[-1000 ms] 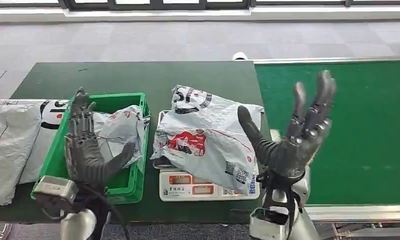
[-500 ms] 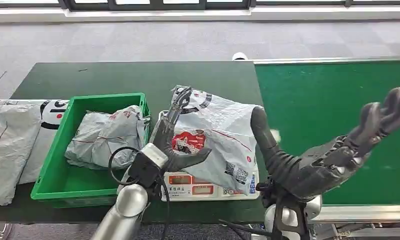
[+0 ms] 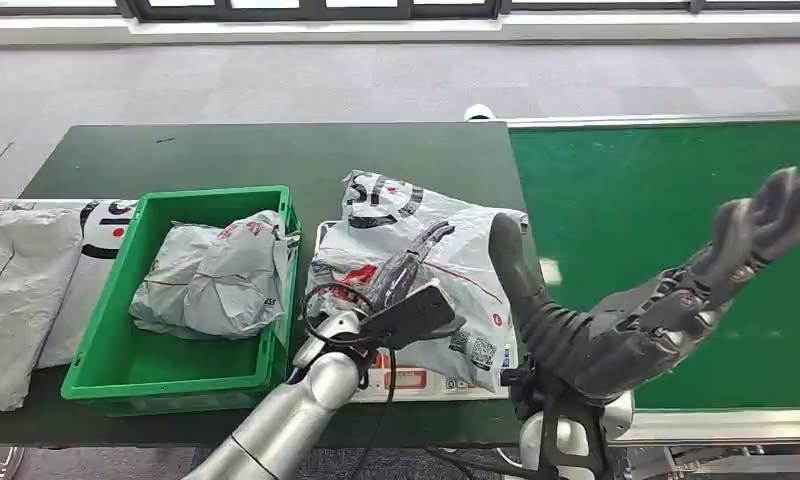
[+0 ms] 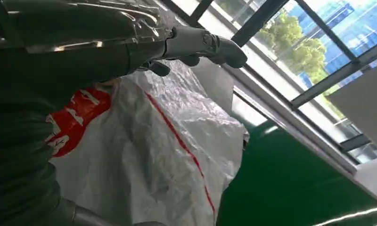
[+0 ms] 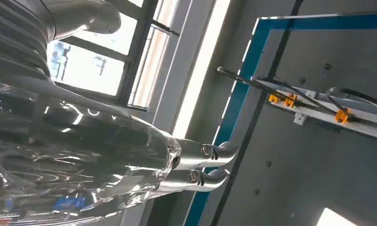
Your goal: Moved the parcel from conveyor to table for the left to box.
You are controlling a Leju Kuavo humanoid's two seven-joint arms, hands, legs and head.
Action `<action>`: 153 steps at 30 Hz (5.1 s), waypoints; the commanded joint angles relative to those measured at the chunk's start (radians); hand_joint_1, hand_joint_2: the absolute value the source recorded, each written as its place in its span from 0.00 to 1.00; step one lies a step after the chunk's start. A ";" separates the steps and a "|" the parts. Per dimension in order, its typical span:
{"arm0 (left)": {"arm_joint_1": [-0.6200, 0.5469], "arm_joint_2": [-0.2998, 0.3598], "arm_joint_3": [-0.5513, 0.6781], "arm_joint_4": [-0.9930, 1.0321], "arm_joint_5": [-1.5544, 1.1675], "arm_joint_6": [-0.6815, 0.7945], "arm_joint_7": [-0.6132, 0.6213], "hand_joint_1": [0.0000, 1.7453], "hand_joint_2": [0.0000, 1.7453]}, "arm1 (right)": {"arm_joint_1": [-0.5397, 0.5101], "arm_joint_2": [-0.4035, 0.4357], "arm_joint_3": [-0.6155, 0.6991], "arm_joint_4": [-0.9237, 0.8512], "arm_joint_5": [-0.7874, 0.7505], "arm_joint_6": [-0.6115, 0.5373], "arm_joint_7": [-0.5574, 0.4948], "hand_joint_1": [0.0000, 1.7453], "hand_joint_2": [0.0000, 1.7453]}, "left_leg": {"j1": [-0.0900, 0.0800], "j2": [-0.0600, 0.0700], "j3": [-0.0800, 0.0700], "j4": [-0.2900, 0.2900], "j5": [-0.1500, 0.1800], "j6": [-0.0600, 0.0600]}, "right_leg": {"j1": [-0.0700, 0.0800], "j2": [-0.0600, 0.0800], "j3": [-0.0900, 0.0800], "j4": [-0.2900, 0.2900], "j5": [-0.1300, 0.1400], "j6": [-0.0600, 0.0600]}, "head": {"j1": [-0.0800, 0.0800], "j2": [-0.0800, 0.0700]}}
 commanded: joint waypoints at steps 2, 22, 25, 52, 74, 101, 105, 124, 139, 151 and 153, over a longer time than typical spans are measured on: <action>-0.125 -0.005 -0.071 0.340 -0.122 0.001 0.061 0.00 1.00 | -0.046 -0.027 0.055 0.076 -0.015 -0.001 0.021 0.00 1.00 | 0.000 0.002 0.002 -0.003 0.001 -0.001 | 0.001 -0.001 0.002 -0.003 0.001 0.000 | 0.000 0.000; -0.181 -0.036 -0.152 0.443 -0.328 -0.058 0.095 1.00 1.00 | -0.045 -0.056 0.056 0.079 -0.005 -0.001 0.055 0.00 1.00 | 0.000 0.002 0.001 -0.003 0.001 -0.001 | 0.001 0.000 0.001 -0.003 0.001 0.000 | 0.000 0.000; -0.172 -0.034 -0.144 0.424 -0.333 -0.027 0.090 1.00 1.00 | -0.037 -0.056 0.052 0.069 0.004 -0.001 0.060 0.00 1.00 | 0.001 0.002 0.001 -0.001 0.001 0.000 | 0.001 0.001 0.001 -0.002 0.001 0.000 | 0.000 0.000; 0.071 0.144 0.066 -0.486 -0.225 0.441 -0.046 1.00 1.00 | -0.019 -0.012 -0.008 0.072 0.020 -0.001 0.007 0.00 1.00 | 0.000 0.003 -0.001 -0.001 0.000 0.000 | 0.000 0.002 -0.002 0.000 0.001 0.000 | 0.000 0.000; 0.235 0.186 0.139 -0.821 -0.248 0.620 -0.117 1.00 1.00 | 0.051 -0.015 -0.056 0.104 0.035 -0.001 -0.028 0.00 1.00 | 0.001 0.004 0.001 -0.003 0.000 -0.001 | 0.001 0.002 0.000 -0.003 0.001 0.000 | 0.000 0.000; 0.303 0.112 0.365 -0.831 -0.243 0.626 -0.212 1.00 1.00 | 0.095 -0.011 -0.071 0.089 0.056 -0.001 -0.028 0.00 1.00 | 0.001 0.002 0.000 -0.002 0.001 -0.001 | 0.001 0.000 0.000 -0.002 0.001 0.000 | 0.000 0.000; 0.308 0.029 0.499 -0.775 -0.429 0.626 -0.186 1.00 1.00 | 0.107 0.001 -0.073 0.085 0.069 -0.001 -0.028 0.00 1.00 | 0.001 0.001 0.000 -0.003 0.001 -0.001 | 0.001 -0.001 0.000 -0.003 0.001 0.000 | 0.000 0.000; 0.217 0.067 0.653 -0.378 -0.610 0.626 -0.033 1.00 1.00 | 0.151 0.009 -0.100 0.048 0.099 -0.001 -0.028 0.00 1.00 | 0.001 0.000 0.001 -0.003 0.001 -0.001 | 0.001 -0.002 0.001 -0.003 0.000 0.000 | 0.000 0.000; 0.217 0.067 0.653 -0.378 -0.610 0.626 -0.033 1.00 1.00 | 0.151 0.009 -0.100 0.048 0.099 -0.001 -0.028 0.00 1.00 | 0.001 0.001 0.000 -0.003 0.001 -0.001 | 0.001 0.000 0.000 -0.002 0.001 0.000 | 0.000 0.000; 0.203 0.114 0.609 -0.318 -0.584 0.626 0.053 1.00 1.00 | 0.132 0.000 -0.102 0.056 0.093 -0.001 -0.028 0.00 1.00 | 0.000 0.001 0.000 -0.002 0.001 -0.001 | 0.000 0.001 0.000 -0.001 0.000 0.000 | 0.000 0.000; 0.202 0.120 0.602 -0.307 -0.580 0.626 0.067 1.00 1.00 | 0.124 0.001 -0.104 0.055 0.097 -0.001 -0.028 0.00 1.00 | 0.000 0.001 0.000 -0.003 0.002 -0.001 | 0.001 0.000 0.000 -0.002 0.001 0.000 | 0.000 0.000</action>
